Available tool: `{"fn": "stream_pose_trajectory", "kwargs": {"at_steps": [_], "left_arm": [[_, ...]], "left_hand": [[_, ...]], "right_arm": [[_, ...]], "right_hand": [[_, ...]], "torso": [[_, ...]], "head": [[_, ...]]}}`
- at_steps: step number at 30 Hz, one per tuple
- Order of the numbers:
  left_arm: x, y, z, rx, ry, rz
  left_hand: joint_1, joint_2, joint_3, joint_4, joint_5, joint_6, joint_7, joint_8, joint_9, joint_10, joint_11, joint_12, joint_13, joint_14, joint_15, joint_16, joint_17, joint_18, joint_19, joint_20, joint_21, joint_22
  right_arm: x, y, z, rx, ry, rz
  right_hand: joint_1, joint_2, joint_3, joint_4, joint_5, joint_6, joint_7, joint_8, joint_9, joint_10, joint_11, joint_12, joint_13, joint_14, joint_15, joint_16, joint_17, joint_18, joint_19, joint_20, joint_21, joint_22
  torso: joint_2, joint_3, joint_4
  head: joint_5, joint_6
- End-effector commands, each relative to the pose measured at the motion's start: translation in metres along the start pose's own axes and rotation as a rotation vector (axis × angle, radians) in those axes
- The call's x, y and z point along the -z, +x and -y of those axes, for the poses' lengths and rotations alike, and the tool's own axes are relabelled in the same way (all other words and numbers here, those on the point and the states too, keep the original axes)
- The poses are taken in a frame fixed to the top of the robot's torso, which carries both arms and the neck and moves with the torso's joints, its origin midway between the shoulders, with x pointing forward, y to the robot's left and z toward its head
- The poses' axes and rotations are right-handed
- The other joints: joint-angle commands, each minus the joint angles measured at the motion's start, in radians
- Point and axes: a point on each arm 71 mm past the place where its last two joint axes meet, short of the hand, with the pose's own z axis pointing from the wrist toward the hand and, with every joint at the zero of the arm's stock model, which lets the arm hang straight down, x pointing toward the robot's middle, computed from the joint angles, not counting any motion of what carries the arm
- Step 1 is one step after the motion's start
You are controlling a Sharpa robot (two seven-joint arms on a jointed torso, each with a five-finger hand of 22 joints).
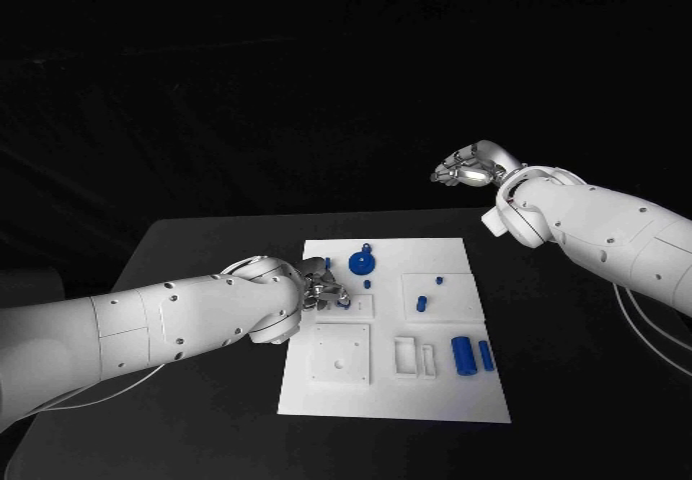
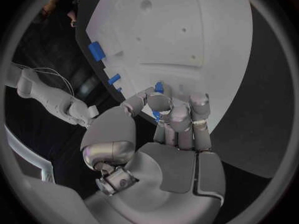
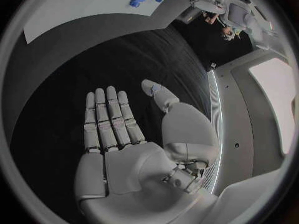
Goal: Assemble the parts on the task board
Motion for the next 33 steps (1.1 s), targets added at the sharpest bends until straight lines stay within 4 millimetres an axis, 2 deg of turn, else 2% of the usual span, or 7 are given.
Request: {"fn": "stream_pose_trajectory", "kwargs": {"at_steps": [1,17,33], "left_arm": [[-0.0003,0.0016,0.0022,-0.026,0.014,-0.005],[-0.0025,0.0033,0.0008,-0.053,0.009,-0.021],[-0.0024,0.0057,0.0015,-0.064,0.012,-0.047]], "left_hand": [[0.000,0.009,0.002,0.006,-0.007,0.263,-0.082,0.021,0.064,-0.007,-0.005,0.006,0.002,0.025,-0.037,0.003,0.002,0.020,0.005,-0.101,0.007,0.003],[0.002,0.008,0.002,0.006,-0.015,0.264,-0.083,0.025,0.062,-0.006,-0.005,0.008,0.003,0.026,-0.037,0.004,0.003,0.021,0.005,-0.101,0.007,0.003],[0.002,0.008,0.001,0.008,-0.023,0.266,-0.084,0.030,0.061,-0.006,-0.006,0.009,0.004,0.026,-0.037,0.004,0.004,0.021,0.005,-0.101,0.007,0.003]], "right_arm": [[-0.0008,0.0020,-0.0032,-0.007,-0.013,-0.009],[-0.0009,0.0034,-0.0045,-0.009,-0.017,-0.014],[-0.0012,0.0047,-0.0054,-0.010,-0.019,-0.019]], "right_hand": [[0.008,0.003,-0.008,0.000,0.007,-0.007,0.003,0.004,-0.001,0.006,0.002,-0.007,-0.002,-0.007,0.001,0.003,-0.002,-0.016,-0.007,0.003,-0.007,0.001],[0.007,0.004,-0.009,0.002,0.016,-0.007,0.003,0.004,-0.003,0.009,0.003,-0.010,-0.007,-0.008,0.001,0.007,-0.009,-0.015,-0.008,0.004,-0.009,0.003],[0.006,0.004,-0.010,0.002,0.018,-0.007,0.003,0.005,-0.004,0.010,0.003,-0.012,-0.010,-0.009,0.002,0.008,-0.012,-0.015,-0.008,0.004,-0.010,0.004]], "torso": [[0.000,-0.0001,-0.0002],[0.000,-0.0010,0.0007],[-0.001,0.0002,0.0007]], "head": [[-0.002,-0.002],[-0.001,-0.005],[0.000,-0.009]]}}
